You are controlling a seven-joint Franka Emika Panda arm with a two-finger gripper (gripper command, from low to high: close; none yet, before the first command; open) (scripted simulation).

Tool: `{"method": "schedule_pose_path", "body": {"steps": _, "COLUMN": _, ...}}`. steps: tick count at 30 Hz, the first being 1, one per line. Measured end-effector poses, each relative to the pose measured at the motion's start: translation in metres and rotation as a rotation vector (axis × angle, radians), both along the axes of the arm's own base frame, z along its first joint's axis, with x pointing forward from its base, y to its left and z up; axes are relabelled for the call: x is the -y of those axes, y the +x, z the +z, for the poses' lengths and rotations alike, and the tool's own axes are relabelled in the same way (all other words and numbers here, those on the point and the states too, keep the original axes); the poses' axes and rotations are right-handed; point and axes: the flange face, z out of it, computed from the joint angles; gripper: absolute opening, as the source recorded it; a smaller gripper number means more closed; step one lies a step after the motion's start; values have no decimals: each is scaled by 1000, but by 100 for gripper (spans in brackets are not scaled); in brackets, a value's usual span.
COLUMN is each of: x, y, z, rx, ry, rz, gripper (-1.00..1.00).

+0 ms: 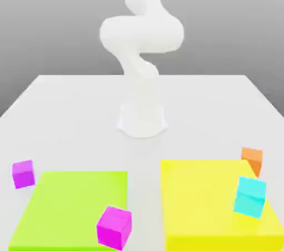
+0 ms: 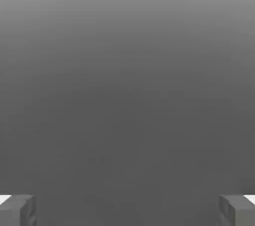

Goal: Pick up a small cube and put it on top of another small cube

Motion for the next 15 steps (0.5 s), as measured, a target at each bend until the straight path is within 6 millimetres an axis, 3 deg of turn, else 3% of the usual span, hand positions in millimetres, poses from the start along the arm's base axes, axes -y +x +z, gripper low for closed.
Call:
{"method": "schedule_pose_path", "body": {"steps": 7, "x": -70, "y": 38, "z": -87, "rx": -112, "ry": -238, "rz": 393, "gripper": 0}}
{"method": "schedule_pose_path", "body": {"steps": 15, "x": -149, "y": 43, "z": -191, "rx": -202, "ry": -480, "rz": 865, "gripper": 0}}
